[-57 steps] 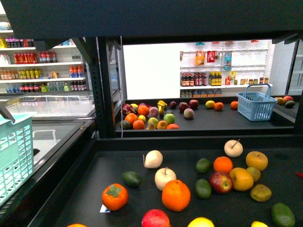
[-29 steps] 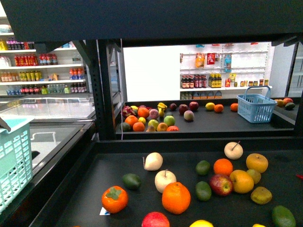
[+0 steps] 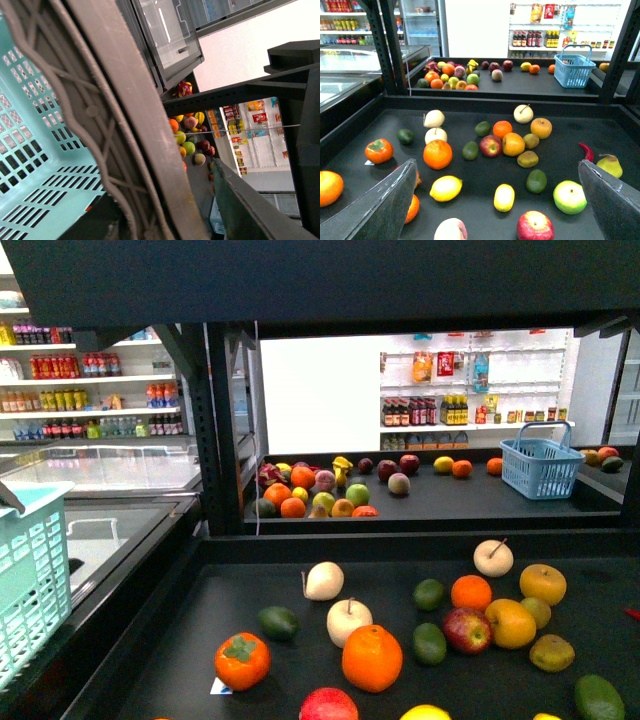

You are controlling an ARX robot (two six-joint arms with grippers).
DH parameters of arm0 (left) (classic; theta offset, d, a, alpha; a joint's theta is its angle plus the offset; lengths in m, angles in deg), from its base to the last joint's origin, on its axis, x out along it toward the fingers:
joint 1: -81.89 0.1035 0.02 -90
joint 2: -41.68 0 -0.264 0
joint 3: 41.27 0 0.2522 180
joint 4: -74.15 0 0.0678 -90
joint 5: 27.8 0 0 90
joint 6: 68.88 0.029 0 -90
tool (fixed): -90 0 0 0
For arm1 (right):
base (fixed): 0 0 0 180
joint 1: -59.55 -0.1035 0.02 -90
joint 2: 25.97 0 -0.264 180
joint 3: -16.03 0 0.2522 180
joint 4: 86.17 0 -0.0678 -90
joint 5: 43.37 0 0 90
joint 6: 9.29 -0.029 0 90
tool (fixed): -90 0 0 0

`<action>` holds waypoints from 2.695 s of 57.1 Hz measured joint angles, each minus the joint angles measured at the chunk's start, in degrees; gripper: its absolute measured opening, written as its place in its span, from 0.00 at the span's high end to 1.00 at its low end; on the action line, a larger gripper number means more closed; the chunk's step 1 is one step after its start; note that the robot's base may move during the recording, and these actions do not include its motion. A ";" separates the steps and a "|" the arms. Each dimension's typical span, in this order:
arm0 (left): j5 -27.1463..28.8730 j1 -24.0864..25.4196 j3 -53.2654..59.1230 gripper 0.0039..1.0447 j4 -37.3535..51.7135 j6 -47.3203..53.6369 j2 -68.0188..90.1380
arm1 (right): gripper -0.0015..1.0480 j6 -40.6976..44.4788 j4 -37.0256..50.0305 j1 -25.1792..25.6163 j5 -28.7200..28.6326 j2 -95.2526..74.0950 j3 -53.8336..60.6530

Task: Pick lemon from shelf

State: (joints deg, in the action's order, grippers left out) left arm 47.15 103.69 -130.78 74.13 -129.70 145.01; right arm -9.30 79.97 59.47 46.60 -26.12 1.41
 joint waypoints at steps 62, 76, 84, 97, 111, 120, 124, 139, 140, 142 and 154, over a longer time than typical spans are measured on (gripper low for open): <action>-11.69 -25.55 12.39 0.89 -3.80 6.95 -16.70 | 0.07 0.00 0.00 0.00 0.00 0.00 0.00; -10.84 -36.30 11.39 0.89 -0.46 7.78 -9.03 | 0.07 0.00 0.00 0.00 0.00 0.00 0.00; -10.84 -41.51 7.19 0.89 0.61 7.91 -1.75 | 0.07 0.00 0.00 0.00 0.00 0.00 0.00; -11.30 -47.23 -2.05 0.89 1.27 8.09 5.66 | 0.07 0.00 0.00 0.00 0.00 0.00 0.00; -10.01 -49.86 -7.17 0.89 1.88 7.43 9.81 | 0.07 0.00 0.00 0.00 0.00 0.00 0.00; -11.10 -50.90 -7.43 0.89 3.41 7.30 10.36 | 0.07 0.00 0.00 0.00 0.00 0.00 0.00; -11.17 -51.01 -7.43 0.89 4.02 7.54 10.34 | 0.07 -4.15 -4.07 -2.16 9.09 -3.98 -1.66; -10.67 -50.99 -7.43 0.89 4.07 7.78 10.34 | 0.07 -10.51 17.75 10.67 -0.28 -47.50 -13.16; -10.67 -50.99 -7.43 0.89 4.07 7.80 10.34 | 0.07 -10.38 19.04 11.21 -1.25 -49.11 -14.29; -10.69 -50.99 -7.43 0.89 4.07 8.02 10.34 | 0.07 -10.12 21.90 13.33 -3.80 -56.26 -17.75; -10.84 -50.90 -7.43 0.89 4.07 7.93 10.34 | 0.07 -7.43 23.04 16.46 -10.32 -92.87 -38.01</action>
State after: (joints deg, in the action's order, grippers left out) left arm 36.31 52.79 -138.21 78.19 -121.77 155.34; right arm -16.74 103.01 75.93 36.28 -118.99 -36.60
